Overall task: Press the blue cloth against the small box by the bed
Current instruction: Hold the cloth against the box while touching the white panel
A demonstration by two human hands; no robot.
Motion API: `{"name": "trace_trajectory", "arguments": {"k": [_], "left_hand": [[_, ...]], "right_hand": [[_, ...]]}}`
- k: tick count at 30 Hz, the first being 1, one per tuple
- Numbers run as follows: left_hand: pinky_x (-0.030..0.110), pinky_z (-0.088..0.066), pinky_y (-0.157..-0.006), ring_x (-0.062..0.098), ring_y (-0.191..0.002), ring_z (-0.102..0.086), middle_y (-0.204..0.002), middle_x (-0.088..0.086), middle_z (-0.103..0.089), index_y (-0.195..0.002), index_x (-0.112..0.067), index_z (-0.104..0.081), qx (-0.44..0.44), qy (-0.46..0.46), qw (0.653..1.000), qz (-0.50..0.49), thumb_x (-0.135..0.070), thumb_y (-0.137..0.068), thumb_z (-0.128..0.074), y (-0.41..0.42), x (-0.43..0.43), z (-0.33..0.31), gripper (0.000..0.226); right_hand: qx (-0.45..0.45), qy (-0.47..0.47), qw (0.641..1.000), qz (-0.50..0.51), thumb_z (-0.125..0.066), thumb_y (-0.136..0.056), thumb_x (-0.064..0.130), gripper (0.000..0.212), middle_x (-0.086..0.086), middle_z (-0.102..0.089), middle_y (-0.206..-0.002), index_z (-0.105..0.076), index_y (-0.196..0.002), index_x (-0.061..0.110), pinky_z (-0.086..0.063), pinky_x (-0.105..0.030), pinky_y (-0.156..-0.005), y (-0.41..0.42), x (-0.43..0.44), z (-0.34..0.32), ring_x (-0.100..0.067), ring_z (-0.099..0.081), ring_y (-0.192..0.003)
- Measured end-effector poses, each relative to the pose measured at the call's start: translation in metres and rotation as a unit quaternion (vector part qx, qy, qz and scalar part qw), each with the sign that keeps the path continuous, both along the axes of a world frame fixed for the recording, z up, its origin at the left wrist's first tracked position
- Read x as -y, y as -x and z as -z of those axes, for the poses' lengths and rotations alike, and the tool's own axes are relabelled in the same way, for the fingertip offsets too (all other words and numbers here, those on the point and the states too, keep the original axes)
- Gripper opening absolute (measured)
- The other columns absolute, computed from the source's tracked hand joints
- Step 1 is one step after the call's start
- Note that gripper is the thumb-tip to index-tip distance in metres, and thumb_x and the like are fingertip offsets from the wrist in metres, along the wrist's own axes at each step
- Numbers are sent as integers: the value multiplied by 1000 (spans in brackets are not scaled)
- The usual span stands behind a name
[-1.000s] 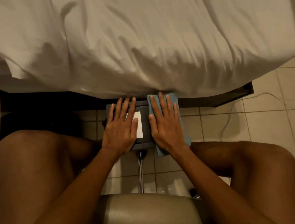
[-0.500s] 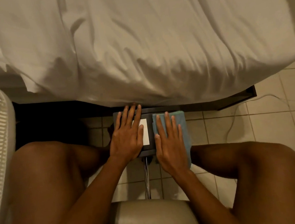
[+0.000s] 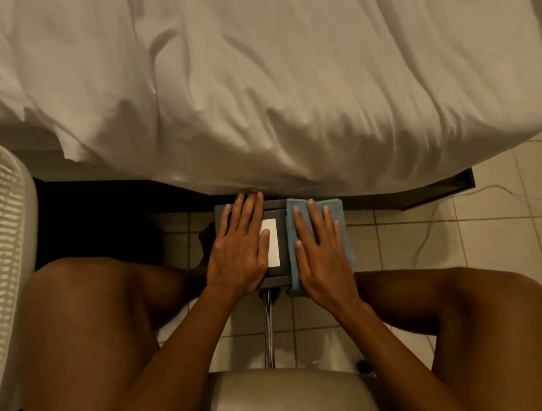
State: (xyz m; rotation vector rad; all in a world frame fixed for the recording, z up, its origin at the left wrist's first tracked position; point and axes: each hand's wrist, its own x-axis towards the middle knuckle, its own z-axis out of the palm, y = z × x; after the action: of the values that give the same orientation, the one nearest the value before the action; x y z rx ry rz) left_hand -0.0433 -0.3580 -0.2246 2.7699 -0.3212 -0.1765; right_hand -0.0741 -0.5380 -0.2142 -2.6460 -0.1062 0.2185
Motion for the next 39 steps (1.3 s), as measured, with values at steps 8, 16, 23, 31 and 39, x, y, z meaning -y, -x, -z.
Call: {"name": "trace_trajectory", "arguments": {"k": [8, 16, 23, 31, 39], "left_hand": [[37, -5, -127, 17, -155, -5, -167, 5, -11, -159, -12, -9, 8, 6, 1000, -1, -36, -104, -25, 0, 0, 0, 62], [38, -6, -127, 15, -155, -1, -167, 5, -7, -159, -11, -6, 6, 12, 1000, 2, -34, -104, -23, 0, 0, -1, 61], [39, -7, -127, 15, -155, 0, -167, 5, -6, -159, -12, -6, 5, 5, 1000, 5, -35, -104, -21, 3, 0, 0, 61], [39, -7, -127, 16, -155, 1, -168, 5, -6, -159, -12, -6, 0, 1, 1000, 17, -37, -105, -19, 2, -1, -1, 61], [41, -11, -126, 16, -155, 0, -167, 3, -7, -159, -14, -8, -4, -9, 998, 54, -38, -105, -23, -1, -4, -1, 61]], "right_hand": [[8, 26, 1000, -4, -28, -107, 36, 60, -2, 6, -169, -3, -160, 29, 8, -39, -126, -26, -24, 1, -18, 13, -155], [1, 21, 1000, 20, -31, -106, 37, 61, -2, 6, -169, -4, -160, 29, 4, -42, -126, -20, -25, -1, -19, 11, -155], [3, 33, 999, -4, -33, -106, 38, 61, -1, 7, -169, -4, -160, 31, 4, -42, -126, -10, -21, 1, -18, 13, -155], [19, 28, 999, 23, -32, -104, 38, 57, -4, -10, -168, -16, -159, 31, 1, -44, -127, -29, -27, -1, -19, 2, -156], [23, 27, 998, 57, -34, -104, 38, 57, -3, -15, -167, -18, -159, 31, 2, -42, -126, -17, -30, 1, -21, -1, -156]]}}
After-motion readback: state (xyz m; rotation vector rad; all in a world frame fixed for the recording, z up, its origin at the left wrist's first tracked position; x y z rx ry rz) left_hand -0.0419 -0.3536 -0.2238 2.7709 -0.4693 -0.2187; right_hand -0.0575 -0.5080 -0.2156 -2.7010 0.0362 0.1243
